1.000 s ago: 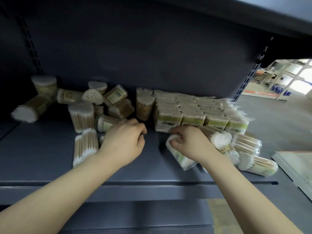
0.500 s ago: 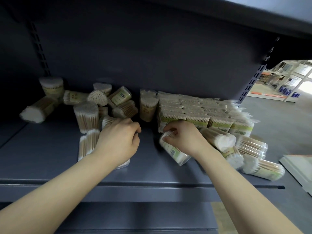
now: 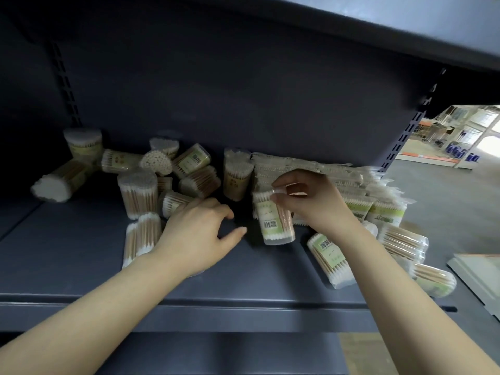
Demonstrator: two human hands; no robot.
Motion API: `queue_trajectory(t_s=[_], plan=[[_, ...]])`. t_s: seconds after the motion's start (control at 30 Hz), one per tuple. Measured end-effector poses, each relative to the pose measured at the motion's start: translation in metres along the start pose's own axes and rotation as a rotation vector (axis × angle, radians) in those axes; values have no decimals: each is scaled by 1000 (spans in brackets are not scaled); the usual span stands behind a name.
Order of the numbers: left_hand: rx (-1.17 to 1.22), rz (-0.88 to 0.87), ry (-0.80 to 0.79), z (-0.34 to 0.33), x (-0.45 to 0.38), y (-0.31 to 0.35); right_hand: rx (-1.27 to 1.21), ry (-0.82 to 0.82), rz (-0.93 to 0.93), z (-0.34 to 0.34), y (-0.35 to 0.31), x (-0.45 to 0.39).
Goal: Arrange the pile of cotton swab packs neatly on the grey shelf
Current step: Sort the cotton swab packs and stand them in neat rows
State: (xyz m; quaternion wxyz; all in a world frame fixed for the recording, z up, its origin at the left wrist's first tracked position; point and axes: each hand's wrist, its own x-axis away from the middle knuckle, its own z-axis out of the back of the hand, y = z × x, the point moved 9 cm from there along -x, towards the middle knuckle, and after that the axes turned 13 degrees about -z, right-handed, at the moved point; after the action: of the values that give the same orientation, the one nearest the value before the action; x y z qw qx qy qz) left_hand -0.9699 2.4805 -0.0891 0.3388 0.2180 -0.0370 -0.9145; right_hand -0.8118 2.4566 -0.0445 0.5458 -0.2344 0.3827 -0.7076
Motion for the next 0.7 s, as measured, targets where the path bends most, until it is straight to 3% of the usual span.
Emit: queue_trajectory(t_s=[0.2, 0.33, 0.53, 0.7], plan=[[-7, -24, -97, -12, -5, 4, -258, -83, 28, -1, -9, 0], [13, -26, -48, -12, -8, -2, -378, -144, 53, -4, -11, -1], [366, 4, 5, -12, -12, 0, -483, -207, 79, -10, -12, -2], [497, 38, 38, -14, -14, -2, -484, -209, 80, -12, -12, -3]])
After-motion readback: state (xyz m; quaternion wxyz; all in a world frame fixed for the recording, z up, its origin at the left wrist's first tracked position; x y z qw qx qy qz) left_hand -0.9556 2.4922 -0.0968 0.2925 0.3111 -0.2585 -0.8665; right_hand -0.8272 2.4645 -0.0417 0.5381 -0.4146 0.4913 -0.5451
